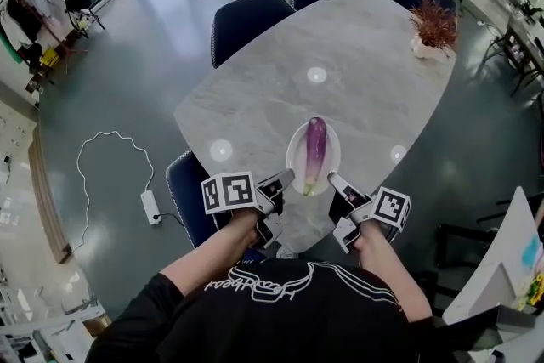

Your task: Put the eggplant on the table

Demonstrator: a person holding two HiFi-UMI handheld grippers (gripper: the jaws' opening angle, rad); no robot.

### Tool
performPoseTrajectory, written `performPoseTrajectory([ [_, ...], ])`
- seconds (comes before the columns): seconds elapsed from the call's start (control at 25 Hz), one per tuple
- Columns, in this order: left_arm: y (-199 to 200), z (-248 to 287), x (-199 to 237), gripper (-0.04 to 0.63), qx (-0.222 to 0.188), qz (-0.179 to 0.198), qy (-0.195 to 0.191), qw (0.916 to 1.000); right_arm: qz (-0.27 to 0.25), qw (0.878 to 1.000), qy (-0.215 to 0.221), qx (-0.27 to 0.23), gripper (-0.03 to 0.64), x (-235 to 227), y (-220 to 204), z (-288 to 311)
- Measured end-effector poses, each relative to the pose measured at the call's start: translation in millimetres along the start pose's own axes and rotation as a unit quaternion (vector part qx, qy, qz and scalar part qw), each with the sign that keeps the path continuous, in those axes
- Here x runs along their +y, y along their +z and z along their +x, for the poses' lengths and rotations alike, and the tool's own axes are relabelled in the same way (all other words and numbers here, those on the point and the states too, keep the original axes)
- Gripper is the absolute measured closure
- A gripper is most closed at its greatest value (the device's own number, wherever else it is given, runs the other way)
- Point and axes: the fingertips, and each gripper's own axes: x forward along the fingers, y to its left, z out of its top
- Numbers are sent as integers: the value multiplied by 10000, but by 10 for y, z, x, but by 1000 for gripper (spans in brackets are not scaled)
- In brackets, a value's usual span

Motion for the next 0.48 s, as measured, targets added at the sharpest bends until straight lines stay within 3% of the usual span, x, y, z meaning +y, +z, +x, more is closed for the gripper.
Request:
performPoseTrajectory([
  [0.48,118,367,468,575,64,-297,353,9989,145,9977,-642,165,598,-547,155,272],
])
